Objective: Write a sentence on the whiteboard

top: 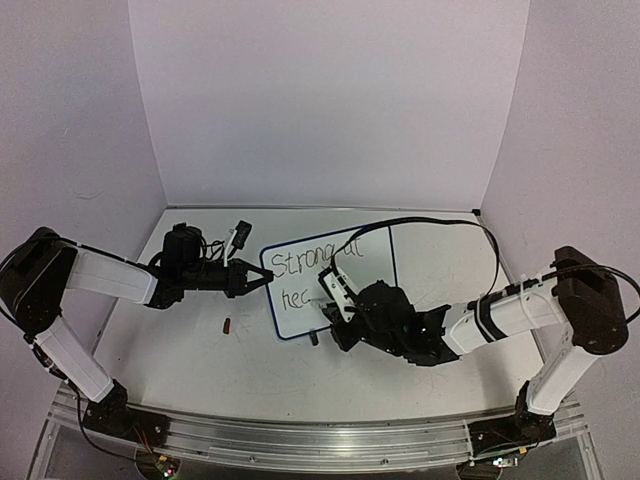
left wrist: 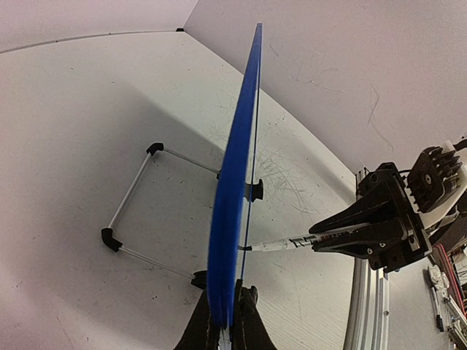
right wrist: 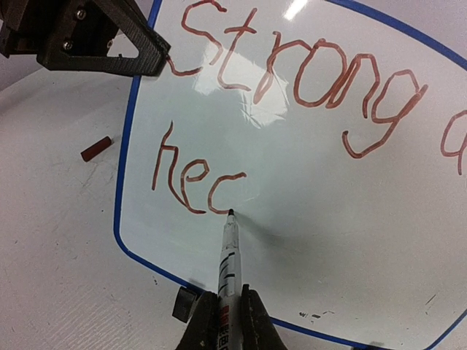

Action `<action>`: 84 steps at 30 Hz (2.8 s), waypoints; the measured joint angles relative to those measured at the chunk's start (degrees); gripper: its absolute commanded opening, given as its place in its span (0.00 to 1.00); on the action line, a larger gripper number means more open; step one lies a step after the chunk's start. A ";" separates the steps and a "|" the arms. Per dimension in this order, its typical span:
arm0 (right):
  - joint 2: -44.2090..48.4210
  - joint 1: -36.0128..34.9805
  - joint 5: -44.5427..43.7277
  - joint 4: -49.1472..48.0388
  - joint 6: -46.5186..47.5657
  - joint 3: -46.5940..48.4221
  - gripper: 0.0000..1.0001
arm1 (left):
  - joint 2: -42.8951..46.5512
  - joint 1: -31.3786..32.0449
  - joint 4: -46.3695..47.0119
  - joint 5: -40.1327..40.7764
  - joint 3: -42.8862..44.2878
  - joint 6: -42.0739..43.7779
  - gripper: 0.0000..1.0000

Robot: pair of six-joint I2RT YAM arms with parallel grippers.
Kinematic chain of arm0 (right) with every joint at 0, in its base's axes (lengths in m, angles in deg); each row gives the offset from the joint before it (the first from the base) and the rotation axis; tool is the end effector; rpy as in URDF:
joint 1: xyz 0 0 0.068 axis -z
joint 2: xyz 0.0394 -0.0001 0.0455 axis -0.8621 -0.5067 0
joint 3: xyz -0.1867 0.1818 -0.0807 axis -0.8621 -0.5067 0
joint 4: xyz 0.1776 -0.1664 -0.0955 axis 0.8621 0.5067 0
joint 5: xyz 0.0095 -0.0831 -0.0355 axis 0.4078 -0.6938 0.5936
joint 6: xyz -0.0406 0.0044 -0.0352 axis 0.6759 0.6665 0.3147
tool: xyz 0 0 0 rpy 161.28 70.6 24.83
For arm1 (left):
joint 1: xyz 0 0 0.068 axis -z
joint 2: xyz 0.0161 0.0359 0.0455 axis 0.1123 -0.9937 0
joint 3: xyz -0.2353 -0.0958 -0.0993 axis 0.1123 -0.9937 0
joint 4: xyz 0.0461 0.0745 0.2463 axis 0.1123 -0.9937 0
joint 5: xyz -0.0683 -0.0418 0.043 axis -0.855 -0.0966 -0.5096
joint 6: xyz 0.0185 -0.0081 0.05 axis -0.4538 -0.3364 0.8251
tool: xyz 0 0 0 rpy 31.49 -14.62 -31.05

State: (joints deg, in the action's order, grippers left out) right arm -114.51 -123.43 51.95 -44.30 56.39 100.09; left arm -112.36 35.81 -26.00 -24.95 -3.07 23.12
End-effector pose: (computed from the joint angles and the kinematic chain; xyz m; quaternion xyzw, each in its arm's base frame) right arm 0.1635 0.3122 0.1815 -0.3696 0.7467 0.1999 0.5157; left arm 0.2626 -0.1747 0.1870 0.2969 0.7382 -0.4693 0.3830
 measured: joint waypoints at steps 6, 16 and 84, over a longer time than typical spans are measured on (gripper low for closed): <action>0.04 0.20 -0.46 -0.83 0.01 -0.02 0.00 | 0.00 0.00 -0.47 0.01 0.27 0.02 0.00; 0.04 0.80 -0.37 -2.38 0.02 0.01 0.00 | 0.00 -0.02 -0.79 0.15 0.39 0.03 0.00; 18.16 1.88 4.92 -3.30 0.72 -9.36 0.00 | 0.00 0.00 -0.87 0.00 0.39 0.29 0.00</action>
State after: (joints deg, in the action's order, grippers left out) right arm -96.34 -121.55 56.88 -47.60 57.11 90.73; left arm -112.36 35.81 -26.88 -24.94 -2.68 23.41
